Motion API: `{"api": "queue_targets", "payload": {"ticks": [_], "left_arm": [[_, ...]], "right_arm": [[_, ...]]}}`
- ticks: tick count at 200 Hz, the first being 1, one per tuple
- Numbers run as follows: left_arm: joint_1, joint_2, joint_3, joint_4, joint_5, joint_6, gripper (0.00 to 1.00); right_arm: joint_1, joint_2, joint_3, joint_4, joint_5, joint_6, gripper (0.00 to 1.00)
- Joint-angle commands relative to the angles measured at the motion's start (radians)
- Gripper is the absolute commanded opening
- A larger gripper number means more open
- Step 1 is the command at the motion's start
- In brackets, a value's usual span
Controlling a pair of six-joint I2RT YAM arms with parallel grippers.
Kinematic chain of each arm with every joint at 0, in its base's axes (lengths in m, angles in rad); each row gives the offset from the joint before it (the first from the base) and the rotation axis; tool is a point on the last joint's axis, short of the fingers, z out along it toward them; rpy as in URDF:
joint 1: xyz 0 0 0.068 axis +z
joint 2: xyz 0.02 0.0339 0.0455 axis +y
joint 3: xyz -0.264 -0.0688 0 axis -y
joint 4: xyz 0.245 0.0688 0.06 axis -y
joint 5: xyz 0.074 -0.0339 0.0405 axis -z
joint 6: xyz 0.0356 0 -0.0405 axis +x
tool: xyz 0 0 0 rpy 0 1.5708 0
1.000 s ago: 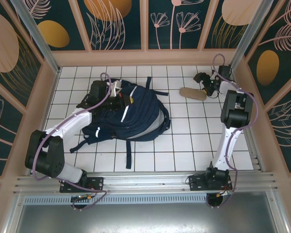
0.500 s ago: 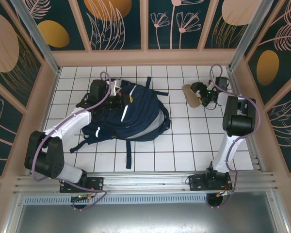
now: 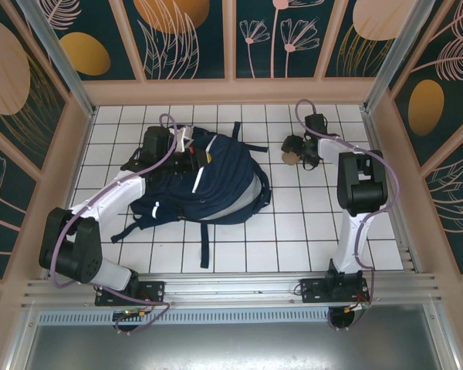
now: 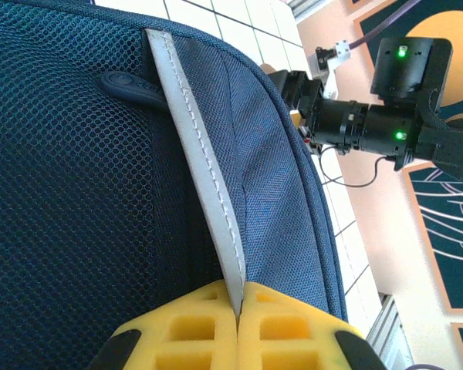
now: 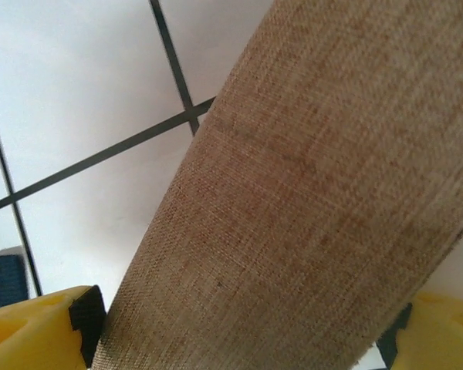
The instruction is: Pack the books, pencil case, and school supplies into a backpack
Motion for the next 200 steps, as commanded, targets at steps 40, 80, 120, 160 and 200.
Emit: {"api": "queue_targets", "payload": {"ticks": [40,80,120,160,200], "left_arm": [[0.003,0.004,0.027,-0.014,-0.026,0.028,0.0],[0.002,0.0,0.029,-0.015,-0.03,0.03,0.0],[0.003,-0.005,0.033,-0.012,-0.024,0.03,0.0],[0.003,-0.008,0.119,-0.056,0.03,0.01,0.0],[0.003,-0.065,0.268,-0.15,0.016,-0.011,0.0]], "right_arm": [[-0.013,0.134,0.144,-0.09,0.084,0.045,0.96],[-0.009,0.175,0.223,-0.151,0.179,0.046,0.85],[-0.006,0.082,0.152,-0.124,0.219,0.06,0.64],[-0.007,-0.124,-0.019,-0.009,0.151,0.08,0.51],[-0.002,-0.384,-0.24,0.154,-0.057,0.152,0.46]]}}
